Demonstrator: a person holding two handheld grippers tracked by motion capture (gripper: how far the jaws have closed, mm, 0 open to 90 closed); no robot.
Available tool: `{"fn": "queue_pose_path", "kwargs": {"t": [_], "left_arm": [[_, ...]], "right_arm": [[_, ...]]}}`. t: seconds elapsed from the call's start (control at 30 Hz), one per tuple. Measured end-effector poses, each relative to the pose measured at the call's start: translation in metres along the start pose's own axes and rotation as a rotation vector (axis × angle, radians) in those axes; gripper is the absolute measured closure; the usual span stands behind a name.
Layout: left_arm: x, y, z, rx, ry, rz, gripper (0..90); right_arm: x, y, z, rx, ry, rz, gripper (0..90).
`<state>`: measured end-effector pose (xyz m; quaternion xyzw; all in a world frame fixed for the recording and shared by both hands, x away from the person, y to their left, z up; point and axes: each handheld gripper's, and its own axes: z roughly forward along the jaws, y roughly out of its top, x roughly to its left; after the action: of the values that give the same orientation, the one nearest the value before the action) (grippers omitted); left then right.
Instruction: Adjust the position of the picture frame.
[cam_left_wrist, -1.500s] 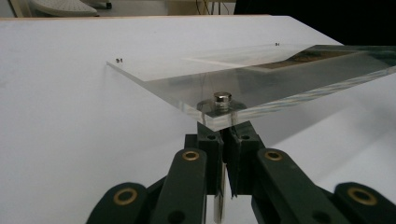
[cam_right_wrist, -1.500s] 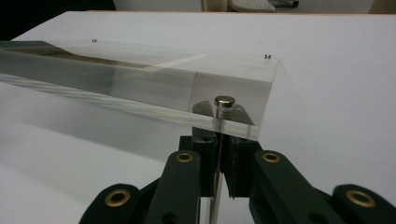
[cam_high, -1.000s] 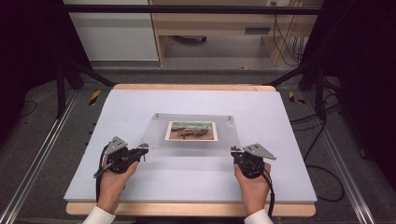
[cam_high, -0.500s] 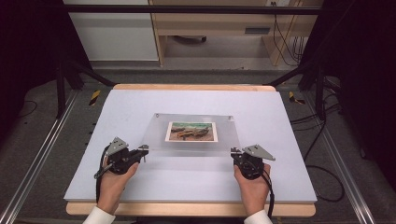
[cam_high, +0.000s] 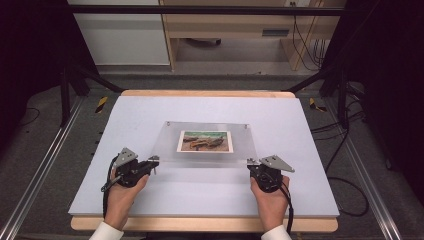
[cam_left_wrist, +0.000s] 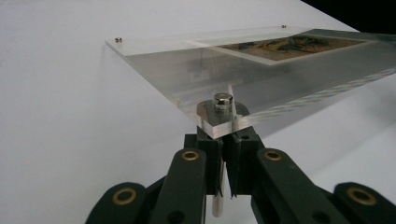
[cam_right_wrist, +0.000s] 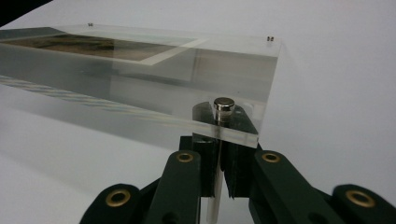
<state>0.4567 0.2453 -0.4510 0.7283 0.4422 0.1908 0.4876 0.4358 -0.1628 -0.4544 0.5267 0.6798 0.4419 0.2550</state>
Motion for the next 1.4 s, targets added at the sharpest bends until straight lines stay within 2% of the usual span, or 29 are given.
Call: {"fn": "queue_pose_path", "kwargs": {"t": [1.4], "left_arm": [[-0.0036, -0.0081, 0.0043, 0.028, 0.001, -0.001, 84.2]], "right_arm": [[-0.0048, -0.0049, 0.0042, 0.024, -0.001, 0.019, 84.6]]}}
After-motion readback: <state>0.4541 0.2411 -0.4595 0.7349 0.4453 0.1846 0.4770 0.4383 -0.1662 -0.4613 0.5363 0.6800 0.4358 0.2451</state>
